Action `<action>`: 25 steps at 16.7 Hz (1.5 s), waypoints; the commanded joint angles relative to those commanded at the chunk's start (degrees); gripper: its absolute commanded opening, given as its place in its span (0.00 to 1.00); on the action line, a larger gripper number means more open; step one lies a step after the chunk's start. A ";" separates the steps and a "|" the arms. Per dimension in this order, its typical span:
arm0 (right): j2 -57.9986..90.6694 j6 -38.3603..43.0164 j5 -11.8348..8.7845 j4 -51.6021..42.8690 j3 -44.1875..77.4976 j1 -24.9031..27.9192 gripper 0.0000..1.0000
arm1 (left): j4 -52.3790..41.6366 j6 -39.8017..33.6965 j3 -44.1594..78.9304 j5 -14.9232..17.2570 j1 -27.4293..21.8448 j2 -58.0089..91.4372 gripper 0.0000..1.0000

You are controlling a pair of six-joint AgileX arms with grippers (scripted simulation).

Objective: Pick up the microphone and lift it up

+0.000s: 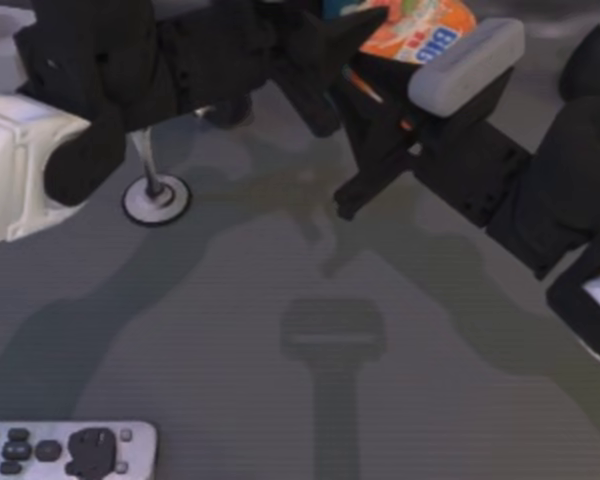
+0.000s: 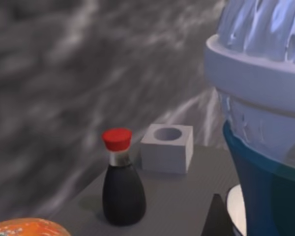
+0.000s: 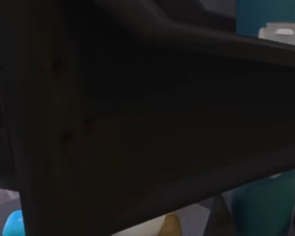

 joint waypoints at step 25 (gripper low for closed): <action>-13.11 0.18 -2.26 0.90 -14.60 -2.00 1.00 | -0.62 0.49 -3.63 7.27 8.58 -4.30 0.00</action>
